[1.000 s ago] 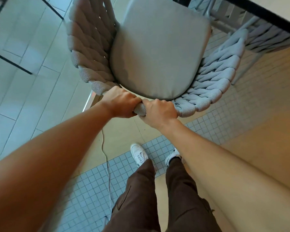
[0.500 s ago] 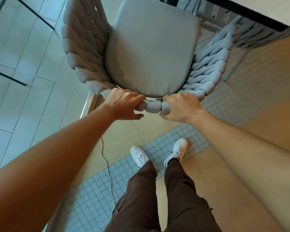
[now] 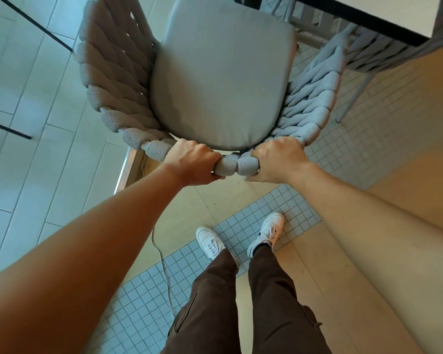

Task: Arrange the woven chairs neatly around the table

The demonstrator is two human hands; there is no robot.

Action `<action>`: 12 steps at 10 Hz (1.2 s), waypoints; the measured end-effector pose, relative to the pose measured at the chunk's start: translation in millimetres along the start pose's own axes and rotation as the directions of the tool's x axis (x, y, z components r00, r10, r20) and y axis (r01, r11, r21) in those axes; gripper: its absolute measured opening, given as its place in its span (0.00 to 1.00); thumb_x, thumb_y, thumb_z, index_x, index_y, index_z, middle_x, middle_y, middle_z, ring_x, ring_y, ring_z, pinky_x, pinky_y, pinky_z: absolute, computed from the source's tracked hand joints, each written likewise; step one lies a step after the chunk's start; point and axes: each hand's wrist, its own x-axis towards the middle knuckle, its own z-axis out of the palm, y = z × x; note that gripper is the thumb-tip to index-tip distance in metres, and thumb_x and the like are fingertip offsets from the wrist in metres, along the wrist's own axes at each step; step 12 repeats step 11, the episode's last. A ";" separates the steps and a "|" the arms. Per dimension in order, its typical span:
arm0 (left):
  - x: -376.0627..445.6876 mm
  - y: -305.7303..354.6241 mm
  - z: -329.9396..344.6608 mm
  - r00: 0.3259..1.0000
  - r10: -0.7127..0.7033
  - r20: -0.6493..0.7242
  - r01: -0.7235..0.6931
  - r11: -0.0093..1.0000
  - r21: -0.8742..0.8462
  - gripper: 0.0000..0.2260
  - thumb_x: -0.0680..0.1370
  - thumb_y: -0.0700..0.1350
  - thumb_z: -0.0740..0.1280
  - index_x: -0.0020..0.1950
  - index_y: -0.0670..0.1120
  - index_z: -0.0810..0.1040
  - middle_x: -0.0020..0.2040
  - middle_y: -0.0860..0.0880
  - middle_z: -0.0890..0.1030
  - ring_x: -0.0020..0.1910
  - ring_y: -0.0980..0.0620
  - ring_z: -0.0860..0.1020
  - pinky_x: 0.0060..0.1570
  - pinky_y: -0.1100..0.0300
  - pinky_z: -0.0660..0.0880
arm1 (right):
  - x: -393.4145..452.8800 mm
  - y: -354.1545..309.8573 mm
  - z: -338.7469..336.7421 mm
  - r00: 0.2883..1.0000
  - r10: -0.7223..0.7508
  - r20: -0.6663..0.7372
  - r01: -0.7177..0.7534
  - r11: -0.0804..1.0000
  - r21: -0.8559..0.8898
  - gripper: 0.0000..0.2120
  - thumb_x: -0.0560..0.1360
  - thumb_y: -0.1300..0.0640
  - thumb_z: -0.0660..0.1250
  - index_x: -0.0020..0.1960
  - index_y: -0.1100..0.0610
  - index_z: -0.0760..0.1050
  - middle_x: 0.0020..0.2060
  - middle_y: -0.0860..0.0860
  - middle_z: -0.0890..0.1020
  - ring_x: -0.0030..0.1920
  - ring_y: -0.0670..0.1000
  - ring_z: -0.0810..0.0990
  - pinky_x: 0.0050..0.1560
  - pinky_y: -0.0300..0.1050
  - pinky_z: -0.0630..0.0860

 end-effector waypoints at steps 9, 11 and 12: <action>-11.8 38.3 -48.5 0.979 -0.128 0.156 0.154 0.975 -0.163 0.32 0.71 0.75 0.63 0.67 0.57 0.73 0.57 0.53 0.83 0.52 0.48 0.82 0.48 0.52 0.78 | -55.4 19.9 -30.9 0.978 -0.087 0.191 0.045 0.975 0.216 0.35 0.78 0.30 0.57 0.78 0.49 0.66 0.75 0.51 0.72 0.74 0.56 0.68 0.73 0.56 0.61; 8.7 74.5 -87.4 0.968 -0.218 0.126 0.241 0.947 -0.214 0.36 0.73 0.76 0.57 0.72 0.55 0.72 0.68 0.48 0.79 0.66 0.44 0.77 0.66 0.46 0.72 | -102.0 61.8 -40.8 0.998 0.048 0.049 -0.060 0.957 0.283 0.42 0.78 0.27 0.53 0.83 0.53 0.56 0.80 0.52 0.64 0.79 0.55 0.60 0.76 0.60 0.57; 8.7 74.5 -87.4 0.968 -0.218 0.126 0.241 0.947 -0.214 0.36 0.73 0.76 0.57 0.72 0.55 0.72 0.68 0.48 0.79 0.66 0.44 0.77 0.66 0.46 0.72 | -102.0 61.8 -40.8 0.998 0.048 0.049 -0.060 0.957 0.283 0.42 0.78 0.27 0.53 0.83 0.53 0.56 0.80 0.52 0.64 0.79 0.55 0.60 0.76 0.60 0.57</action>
